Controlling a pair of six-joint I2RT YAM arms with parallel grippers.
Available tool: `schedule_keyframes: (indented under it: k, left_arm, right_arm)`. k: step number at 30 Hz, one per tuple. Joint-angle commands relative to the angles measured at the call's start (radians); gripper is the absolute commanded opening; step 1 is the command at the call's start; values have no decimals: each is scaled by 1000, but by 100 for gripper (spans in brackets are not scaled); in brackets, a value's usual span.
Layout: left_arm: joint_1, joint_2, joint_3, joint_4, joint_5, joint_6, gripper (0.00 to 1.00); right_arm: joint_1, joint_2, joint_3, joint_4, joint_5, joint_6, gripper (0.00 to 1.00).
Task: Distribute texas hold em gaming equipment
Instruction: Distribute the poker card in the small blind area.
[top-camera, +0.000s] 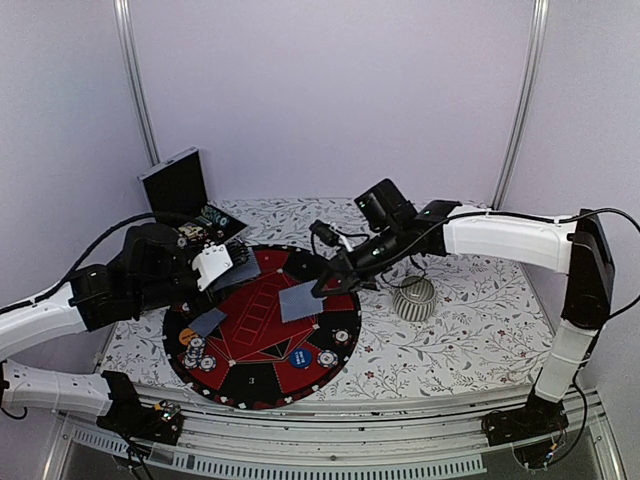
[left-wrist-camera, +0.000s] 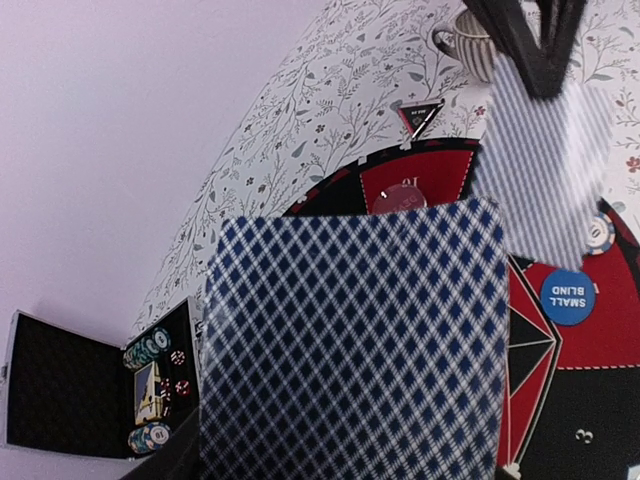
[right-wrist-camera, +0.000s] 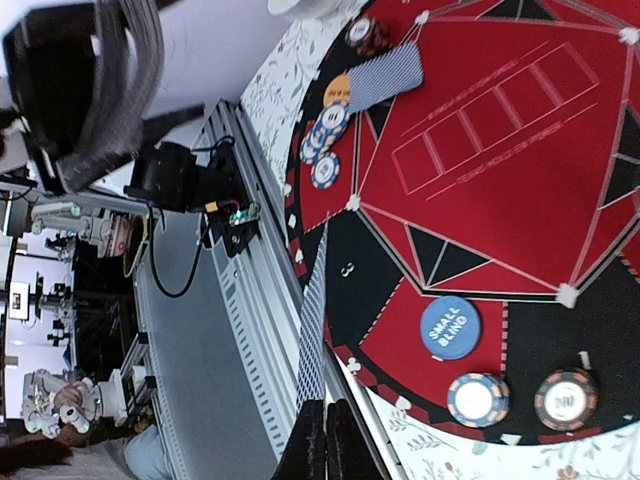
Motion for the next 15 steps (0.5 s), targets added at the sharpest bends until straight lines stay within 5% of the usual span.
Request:
schedule_keyframes:
  k: [1,7,15]
  left_arm:
    - [11,-19,0,-14,-15,-17,57]
    - [12,-28,0,-18,-21,-17,57]
    - [18,-32,-4,-18,-20,-14,57]
  right_arm:
    - [87,104,35,20,-44,-14,1]
    - [167,299,191,-136,-86,-221,2]
    - [177,364,147,-90,-107,-145,2]
